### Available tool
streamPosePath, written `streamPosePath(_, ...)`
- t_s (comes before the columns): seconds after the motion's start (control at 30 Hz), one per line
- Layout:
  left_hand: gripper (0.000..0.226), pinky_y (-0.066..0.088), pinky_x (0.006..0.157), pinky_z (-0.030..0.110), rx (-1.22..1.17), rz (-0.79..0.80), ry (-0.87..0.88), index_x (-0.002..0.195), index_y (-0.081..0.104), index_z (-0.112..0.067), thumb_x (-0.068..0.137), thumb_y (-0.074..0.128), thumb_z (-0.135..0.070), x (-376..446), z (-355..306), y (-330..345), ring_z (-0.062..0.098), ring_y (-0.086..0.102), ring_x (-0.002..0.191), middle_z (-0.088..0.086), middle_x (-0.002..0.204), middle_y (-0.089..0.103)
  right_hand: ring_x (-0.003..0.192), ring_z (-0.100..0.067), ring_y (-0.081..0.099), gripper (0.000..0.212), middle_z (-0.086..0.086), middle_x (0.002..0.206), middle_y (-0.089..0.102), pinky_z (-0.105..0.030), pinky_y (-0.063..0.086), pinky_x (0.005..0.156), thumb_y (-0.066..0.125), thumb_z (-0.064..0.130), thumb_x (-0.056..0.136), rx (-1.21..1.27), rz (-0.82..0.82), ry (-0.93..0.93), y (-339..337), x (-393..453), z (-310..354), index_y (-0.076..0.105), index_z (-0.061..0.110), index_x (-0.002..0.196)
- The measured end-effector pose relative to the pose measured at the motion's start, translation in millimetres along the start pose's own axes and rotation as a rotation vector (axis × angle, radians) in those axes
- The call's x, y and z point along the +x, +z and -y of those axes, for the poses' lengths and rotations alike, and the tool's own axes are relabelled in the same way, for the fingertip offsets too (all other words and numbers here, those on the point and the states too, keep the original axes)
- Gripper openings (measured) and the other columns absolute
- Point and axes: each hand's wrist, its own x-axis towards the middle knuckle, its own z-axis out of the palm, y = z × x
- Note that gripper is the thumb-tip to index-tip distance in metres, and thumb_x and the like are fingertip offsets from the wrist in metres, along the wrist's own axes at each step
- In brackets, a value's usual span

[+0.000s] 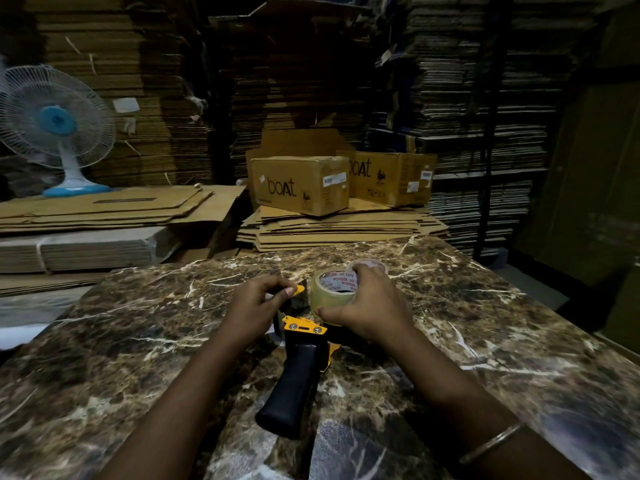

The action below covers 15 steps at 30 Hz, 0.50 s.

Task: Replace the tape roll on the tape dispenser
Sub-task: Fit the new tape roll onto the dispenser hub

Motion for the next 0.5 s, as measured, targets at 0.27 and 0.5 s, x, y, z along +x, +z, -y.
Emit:
streamPosePath(0.27,0.01,0.057,0.079,0.041,-0.001,0.01,-0.011,0.095,0.077,-0.014,0.09,0.068,-0.016,-0.7,-1.8,-0.8,0.009,0.067,0.086,0.0,0.089,0.073,0.121,-0.027,0.055,0.127,-0.002,0.138,0.056,-0.045,0.053,0.094,0.066,0.078,0.038,-0.086,0.222,-0.086,-19.1,20.8,5.6,0.039,0.021,0.148)
streamPosePath(0.5,0.01,0.056,0.08,0.041,0.043,0.025,0.021,0.096,0.077,-0.016,0.09,0.068,-0.018,-0.6,-0.1,-2.0,0.014,0.066,0.09,0.002,0.094,0.071,0.106,-0.027,0.059,0.093,-0.005,0.12,0.062,-0.04,0.054,0.084,0.071,0.077,0.056,-0.256,0.296,-0.116,-22.0,32.1,13.8,0.058,0.017,0.126)
